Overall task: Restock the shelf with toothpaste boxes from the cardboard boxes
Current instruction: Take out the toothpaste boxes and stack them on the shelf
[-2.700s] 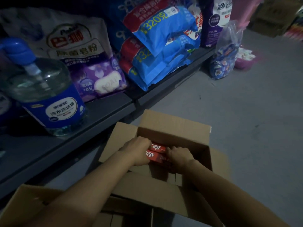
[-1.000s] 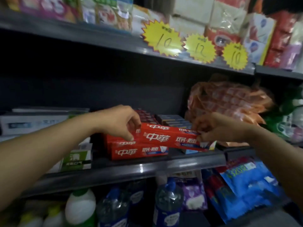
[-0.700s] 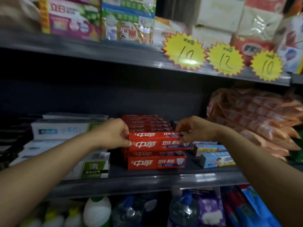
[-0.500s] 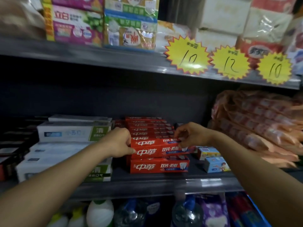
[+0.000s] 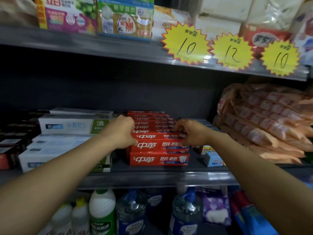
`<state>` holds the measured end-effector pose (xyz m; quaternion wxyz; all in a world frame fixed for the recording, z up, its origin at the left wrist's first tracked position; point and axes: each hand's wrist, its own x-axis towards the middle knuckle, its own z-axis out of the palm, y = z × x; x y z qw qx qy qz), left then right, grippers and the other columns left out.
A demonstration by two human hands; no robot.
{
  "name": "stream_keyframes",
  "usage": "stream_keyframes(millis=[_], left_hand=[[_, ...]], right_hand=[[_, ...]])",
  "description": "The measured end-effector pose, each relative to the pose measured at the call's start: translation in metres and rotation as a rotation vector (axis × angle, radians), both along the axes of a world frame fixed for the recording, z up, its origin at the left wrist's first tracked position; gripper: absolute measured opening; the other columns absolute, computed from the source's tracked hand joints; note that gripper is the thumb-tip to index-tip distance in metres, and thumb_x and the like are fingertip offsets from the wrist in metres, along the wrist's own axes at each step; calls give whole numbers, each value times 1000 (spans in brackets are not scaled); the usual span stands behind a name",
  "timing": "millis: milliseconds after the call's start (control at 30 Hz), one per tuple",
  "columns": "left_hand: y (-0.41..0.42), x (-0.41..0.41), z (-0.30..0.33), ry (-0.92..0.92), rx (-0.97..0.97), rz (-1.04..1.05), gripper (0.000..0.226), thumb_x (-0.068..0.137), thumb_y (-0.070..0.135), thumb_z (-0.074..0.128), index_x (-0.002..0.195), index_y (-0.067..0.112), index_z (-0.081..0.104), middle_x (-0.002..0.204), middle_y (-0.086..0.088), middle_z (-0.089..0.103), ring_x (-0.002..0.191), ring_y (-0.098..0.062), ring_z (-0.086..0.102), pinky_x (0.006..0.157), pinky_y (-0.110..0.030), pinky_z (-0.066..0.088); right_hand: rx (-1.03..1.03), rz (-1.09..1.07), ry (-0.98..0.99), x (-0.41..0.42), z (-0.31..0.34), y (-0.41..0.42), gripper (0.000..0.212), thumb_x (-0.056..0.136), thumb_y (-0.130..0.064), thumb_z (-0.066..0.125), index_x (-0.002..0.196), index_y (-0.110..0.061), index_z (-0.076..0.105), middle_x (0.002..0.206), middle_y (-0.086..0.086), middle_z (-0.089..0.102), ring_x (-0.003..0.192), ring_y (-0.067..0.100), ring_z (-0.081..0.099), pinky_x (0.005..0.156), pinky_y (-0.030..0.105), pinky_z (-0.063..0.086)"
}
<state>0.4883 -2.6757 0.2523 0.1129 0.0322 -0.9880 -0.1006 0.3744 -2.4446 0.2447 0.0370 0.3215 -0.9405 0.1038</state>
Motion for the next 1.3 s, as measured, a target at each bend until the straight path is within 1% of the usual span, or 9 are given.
stream_keyframes(millis=[200,367,533,700,867,1000,1100,1200,1300], left_hand=[[45,5,2,120,-84,-112,30,77,30,76,102,16,68,104,0,66,92,-19,63,80,-36,55],[110,-1,-17,141,-104,-340,27,77,32,73,95,12,67,99,-6,66,92,-26,62,72,-32,50],[185,-5,-64,-2,-101,-542,23,75,27,69,91,12,63,98,-9,63,92,-30,62,71,-37,51],[256,9,-131,-100,-71,-740,14,76,23,66,82,14,56,98,-11,65,94,-32,60,66,-32,44],[306,22,-217,-229,-108,-837,24,75,22,66,97,14,62,103,-10,61,99,-30,58,77,-36,50],[334,33,-282,-355,-136,-887,22,75,20,66,95,14,60,98,-8,60,92,-30,60,71,-38,52],[348,45,-329,-425,-162,-917,25,73,21,67,97,13,62,103,-7,61,97,-30,61,76,-38,54],[356,53,-369,-499,-169,-908,20,79,23,67,96,15,61,105,-6,59,97,-28,60,73,-33,49],[360,56,-402,-567,-121,-903,27,78,25,71,101,18,60,106,-4,61,95,-24,60,79,-36,52]], right_hand=[[-4,-2,148,15,9,15,59,72,-33,79,122,-21,50,117,0,47,108,17,48,91,35,48],[-23,-6,227,40,-3,60,53,73,-25,77,119,-15,53,118,4,48,112,21,46,90,34,44],[53,-63,226,76,-43,134,48,69,-20,74,113,-11,56,116,7,53,111,25,49,89,36,42],[85,-215,102,128,-111,211,43,68,-23,67,107,-8,57,104,10,54,99,30,54,77,30,37],[139,-382,-120,183,-196,266,51,74,-22,71,120,-12,51,121,5,52,115,25,50,90,34,40],[165,-508,-289,222,-276,289,57,75,-27,71,125,-19,44,127,2,49,114,24,52,91,37,46],[138,-591,-391,245,-336,295,49,80,-30,68,123,-20,47,124,4,52,109,24,55,90,36,48],[208,-652,-468,257,-378,297,49,85,-32,63,128,-17,47,125,7,54,113,28,54,89,31,43],[255,-696,-578,260,-419,296,55,90,-38,59,137,-15,42,131,9,53,118,29,52,94,31,41]])
